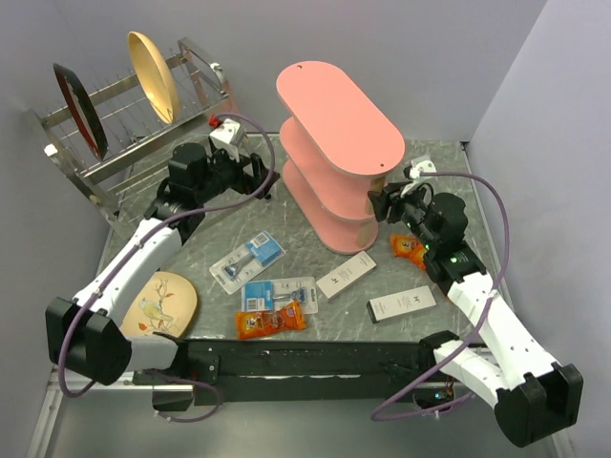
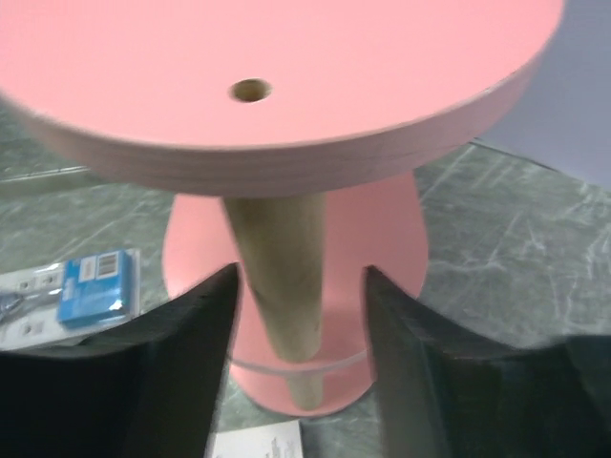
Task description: Place and organize the shaving razors onto the shelf
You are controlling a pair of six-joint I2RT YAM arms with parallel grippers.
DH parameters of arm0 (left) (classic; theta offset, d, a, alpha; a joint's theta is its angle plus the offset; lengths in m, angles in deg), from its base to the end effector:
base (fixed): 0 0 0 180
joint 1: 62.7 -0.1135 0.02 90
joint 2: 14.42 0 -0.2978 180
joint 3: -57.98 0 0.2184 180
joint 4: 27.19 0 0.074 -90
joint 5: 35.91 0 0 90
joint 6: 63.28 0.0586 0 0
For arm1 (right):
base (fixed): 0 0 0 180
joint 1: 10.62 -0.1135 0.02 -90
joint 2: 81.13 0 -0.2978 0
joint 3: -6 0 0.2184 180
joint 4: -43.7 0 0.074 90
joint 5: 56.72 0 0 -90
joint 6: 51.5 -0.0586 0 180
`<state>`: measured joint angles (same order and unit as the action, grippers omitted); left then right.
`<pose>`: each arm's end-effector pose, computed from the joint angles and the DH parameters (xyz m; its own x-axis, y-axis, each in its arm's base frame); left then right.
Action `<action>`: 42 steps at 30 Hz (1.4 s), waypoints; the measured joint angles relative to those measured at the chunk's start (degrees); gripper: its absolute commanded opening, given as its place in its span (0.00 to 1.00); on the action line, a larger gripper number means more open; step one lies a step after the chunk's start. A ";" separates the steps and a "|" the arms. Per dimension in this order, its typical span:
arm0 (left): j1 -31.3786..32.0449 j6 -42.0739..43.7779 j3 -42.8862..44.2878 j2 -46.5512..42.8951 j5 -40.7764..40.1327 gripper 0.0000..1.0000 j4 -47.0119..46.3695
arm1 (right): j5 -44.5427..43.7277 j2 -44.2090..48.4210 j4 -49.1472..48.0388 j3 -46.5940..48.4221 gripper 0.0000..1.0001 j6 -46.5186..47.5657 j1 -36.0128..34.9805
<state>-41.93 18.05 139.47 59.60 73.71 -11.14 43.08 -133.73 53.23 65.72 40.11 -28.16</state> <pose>0.2570 -0.1185 0.4089 -0.2351 -0.0627 -0.9700 0.6161 0.7622 -0.1986 0.1757 0.0660 0.3716 -0.0272 -0.0376 -0.9989 -0.4601 0.8876 -0.0209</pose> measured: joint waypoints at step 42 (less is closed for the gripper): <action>6.45 -3.50 10.54 31.78 -21.79 0.83 -33.05 | -5.22 -21.22 0.55 14.29 0.63 11.37 28.79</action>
<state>-35.48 14.56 150.00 91.38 51.91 -44.19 37.86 -154.95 53.78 80.01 51.48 0.63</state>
